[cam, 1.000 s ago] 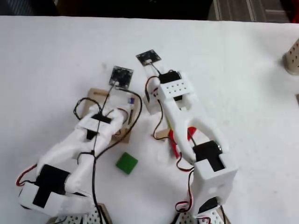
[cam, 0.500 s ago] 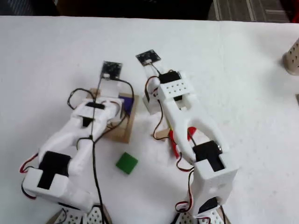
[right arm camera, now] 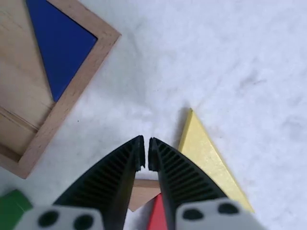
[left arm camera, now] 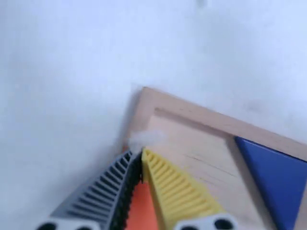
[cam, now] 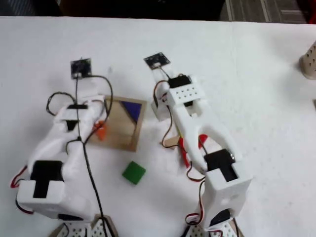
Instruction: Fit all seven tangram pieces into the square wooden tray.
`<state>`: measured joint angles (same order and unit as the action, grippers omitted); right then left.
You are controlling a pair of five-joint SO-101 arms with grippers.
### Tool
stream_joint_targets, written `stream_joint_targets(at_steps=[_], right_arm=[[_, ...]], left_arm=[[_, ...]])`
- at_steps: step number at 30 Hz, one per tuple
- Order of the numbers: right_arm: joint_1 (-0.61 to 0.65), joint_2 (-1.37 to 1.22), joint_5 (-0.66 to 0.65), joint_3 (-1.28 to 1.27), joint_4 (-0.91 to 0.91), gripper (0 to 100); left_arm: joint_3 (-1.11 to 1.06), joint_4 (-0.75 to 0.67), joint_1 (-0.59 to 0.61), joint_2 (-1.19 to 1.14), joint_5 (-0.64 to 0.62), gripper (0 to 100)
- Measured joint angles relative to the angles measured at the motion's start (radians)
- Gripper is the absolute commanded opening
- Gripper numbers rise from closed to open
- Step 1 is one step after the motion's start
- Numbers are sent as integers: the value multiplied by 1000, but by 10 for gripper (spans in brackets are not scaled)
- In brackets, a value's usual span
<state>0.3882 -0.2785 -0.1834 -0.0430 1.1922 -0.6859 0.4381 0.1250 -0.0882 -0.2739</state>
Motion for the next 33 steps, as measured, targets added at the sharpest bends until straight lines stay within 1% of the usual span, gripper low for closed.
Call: stream_joint_targets(at_steps=[3,6,11,12,13,15,17,19,23,28,33], right_arm=[[0,0,0,0,0,19],[0,0,0,0,0,19],[0,0,0,0,0,19],[0,0,0,0,0,19],[0,0,0,0,0,19],[0,0,0,0,0,19],[-2,0,0,0,0,19],[0,0,0,0,0,19],[-2,0,0,0,0,19],[0,0,0,0,0,19],[0,0,0,0,0,19]], left_arm=[[0,0,29,8,-2,24],[-17,0,35,68,-2,24],[-181,2,32,265,5,24],[-222,3,21,310,28,24],[-256,20,5,351,68,24],[-282,98,-35,407,146,24],[-285,195,-66,428,167,24],[-292,241,-75,430,170,24],[-279,255,-84,344,180,24],[-155,295,-86,218,183,24],[-97,315,-86,164,183,24]])
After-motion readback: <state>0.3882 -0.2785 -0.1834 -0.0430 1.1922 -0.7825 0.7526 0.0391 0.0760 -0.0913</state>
